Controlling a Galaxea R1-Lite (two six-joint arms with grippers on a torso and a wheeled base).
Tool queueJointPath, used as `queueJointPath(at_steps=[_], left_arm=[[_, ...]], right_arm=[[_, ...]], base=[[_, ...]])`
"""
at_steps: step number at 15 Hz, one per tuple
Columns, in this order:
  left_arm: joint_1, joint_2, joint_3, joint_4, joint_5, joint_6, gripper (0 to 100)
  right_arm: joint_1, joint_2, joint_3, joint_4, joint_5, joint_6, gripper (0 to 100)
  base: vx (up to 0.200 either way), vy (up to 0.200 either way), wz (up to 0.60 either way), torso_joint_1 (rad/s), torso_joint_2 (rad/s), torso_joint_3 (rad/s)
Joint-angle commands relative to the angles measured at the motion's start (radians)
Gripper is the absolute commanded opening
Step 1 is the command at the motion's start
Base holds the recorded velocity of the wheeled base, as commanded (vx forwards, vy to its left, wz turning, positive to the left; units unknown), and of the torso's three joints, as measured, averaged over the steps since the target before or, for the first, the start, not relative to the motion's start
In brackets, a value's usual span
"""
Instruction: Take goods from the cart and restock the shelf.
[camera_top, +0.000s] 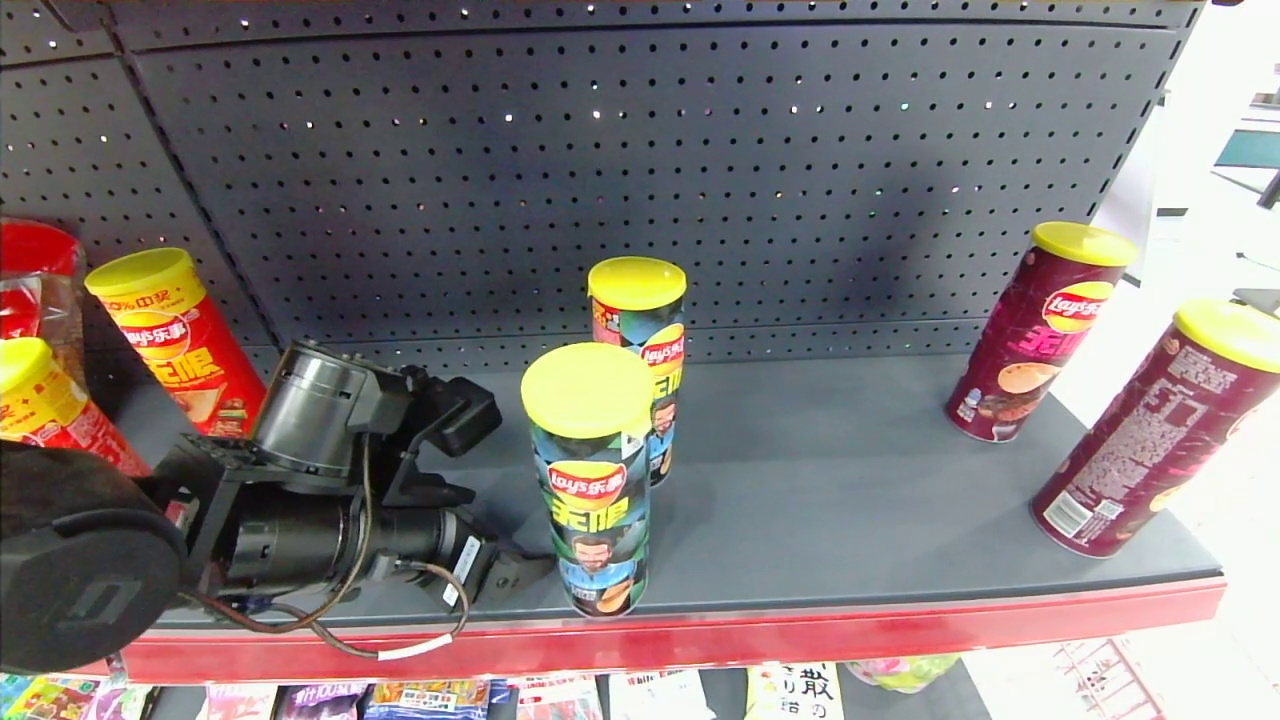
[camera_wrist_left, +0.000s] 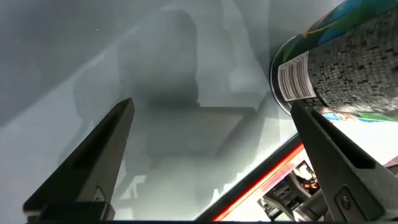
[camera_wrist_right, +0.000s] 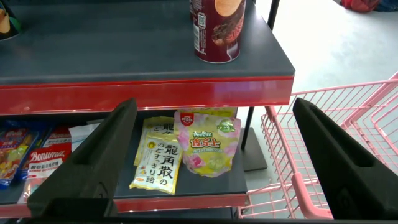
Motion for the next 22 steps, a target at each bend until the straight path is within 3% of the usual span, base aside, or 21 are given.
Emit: queueJointPath(at_steps=[1,22], left_arm=[[-0.006,0.0,-0.002,0.0,-0.001,0.0,100],[-0.044,0.043,-0.052,0.0,-0.001,0.0,100]], right_arm=[[0.0,0.001,0.0,0.0,0.0,0.001,100],[0.0,0.001,0.0,0.0,0.0,0.001,100]], base=[[0.0,0.0,0.0,0.0,0.0,0.0],[0.0,0.0,0.0,0.0,0.0,0.0]])
